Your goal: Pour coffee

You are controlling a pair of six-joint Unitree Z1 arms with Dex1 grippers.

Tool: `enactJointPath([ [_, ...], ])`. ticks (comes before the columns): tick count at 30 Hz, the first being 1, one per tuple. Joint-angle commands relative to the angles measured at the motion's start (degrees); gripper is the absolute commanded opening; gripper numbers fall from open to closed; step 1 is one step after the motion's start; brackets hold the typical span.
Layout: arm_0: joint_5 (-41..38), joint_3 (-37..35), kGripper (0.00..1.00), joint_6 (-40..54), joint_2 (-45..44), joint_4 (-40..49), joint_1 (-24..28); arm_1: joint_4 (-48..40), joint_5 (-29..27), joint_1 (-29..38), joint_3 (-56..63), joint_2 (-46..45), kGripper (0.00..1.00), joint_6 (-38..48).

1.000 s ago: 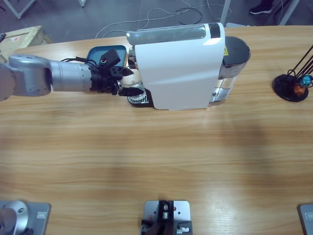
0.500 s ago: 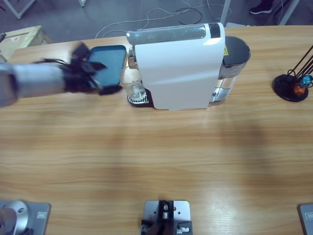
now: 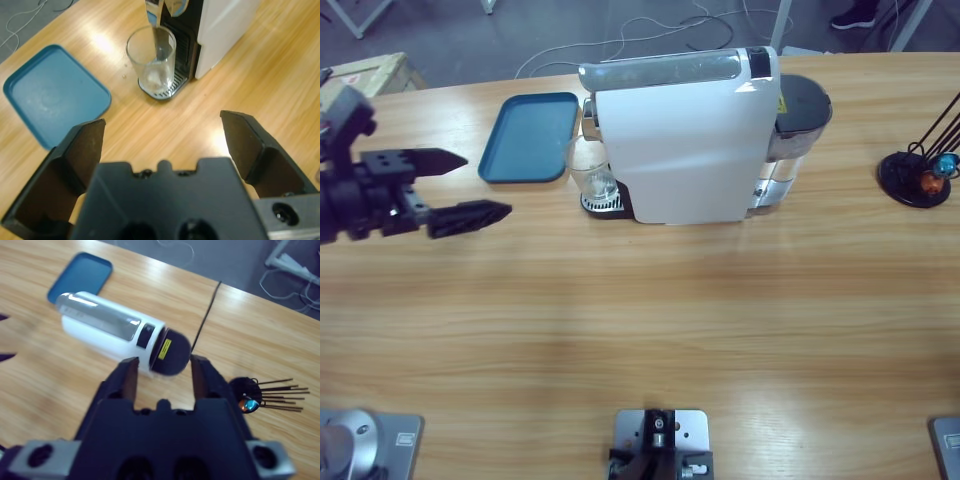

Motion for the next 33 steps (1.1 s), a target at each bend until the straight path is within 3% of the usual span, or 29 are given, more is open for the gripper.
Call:
enactJointPath([
  [1,3.7,0.8,0.991,-1.4,-4.5,4.6,-0.9,7.2,3.2,-2.3,-11.8,19.9,0.0,-0.8],
  [15,3.2,0.6,0.991,-1.2,0.0,1.5,-0.9,6.3,6.2,-3.4,-12.0,24.3,0.0,-2.8],
  [33,3.2,0.2,0.991,-1.2,1.2,1.0,-0.9,5.4,4.5,-4.7,-12.5,27.2,0.0,-4.2],
])
